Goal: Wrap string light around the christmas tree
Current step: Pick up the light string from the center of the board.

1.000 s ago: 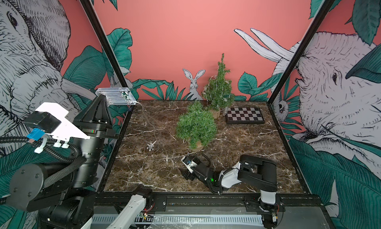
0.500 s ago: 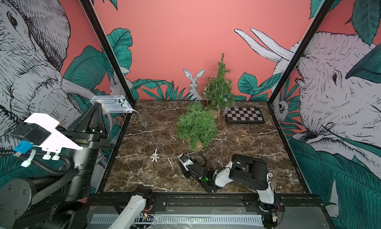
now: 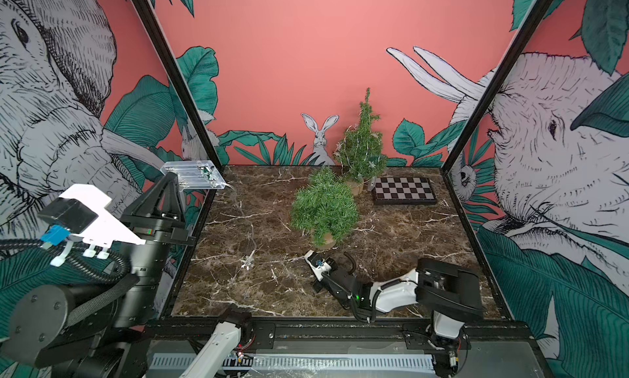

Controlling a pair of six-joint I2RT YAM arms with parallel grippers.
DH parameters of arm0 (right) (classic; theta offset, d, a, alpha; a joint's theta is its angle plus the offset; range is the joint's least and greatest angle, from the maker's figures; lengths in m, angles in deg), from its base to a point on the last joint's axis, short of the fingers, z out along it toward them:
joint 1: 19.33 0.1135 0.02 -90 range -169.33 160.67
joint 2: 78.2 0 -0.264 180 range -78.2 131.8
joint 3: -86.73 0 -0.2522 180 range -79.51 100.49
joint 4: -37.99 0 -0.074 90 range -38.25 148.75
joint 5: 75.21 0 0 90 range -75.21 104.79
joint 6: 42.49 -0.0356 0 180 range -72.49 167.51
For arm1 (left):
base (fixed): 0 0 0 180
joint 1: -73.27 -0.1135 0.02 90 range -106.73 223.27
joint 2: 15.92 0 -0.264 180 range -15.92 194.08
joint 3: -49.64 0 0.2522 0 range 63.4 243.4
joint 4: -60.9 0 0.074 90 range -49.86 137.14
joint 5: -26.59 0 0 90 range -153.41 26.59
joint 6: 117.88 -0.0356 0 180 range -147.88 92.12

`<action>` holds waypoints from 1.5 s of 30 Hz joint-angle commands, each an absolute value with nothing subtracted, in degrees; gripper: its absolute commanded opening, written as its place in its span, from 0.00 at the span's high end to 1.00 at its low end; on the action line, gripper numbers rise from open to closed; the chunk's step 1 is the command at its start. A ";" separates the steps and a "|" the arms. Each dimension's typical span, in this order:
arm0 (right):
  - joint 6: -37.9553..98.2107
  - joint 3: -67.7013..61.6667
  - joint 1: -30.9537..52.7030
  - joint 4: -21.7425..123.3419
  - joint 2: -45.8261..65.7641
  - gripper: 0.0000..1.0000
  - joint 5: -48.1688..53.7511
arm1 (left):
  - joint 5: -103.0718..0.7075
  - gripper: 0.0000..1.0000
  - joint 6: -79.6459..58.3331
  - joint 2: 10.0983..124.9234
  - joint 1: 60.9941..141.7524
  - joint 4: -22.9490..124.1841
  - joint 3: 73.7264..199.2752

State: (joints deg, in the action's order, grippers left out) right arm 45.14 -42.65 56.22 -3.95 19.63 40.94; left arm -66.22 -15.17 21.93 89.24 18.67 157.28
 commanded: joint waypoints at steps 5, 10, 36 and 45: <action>52.06 -41.17 56.95 14.51 -2.21 1.00 46.03 | -68.17 1.00 -13.28 21.26 88.92 24.67 151.28; 57.03 -35.75 56.96 27.03 -11.55 1.00 48.60 | -69.88 1.00 -14.50 21.87 88.96 25.84 150.60; 82.19 -11.46 56.96 40.95 -28.94 1.00 48.57 | -82.34 1.00 -21.04 15.53 88.93 34.99 146.63; 93.69 8.54 56.96 48.96 -23.94 1.00 47.19 | -81.46 1.00 -19.26 17.92 88.92 30.46 146.65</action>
State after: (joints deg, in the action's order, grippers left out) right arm 86.73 5.00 56.81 47.67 -24.77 47.39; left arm -81.67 -19.91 16.05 89.24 31.48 146.64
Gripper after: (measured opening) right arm 0.054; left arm 0.059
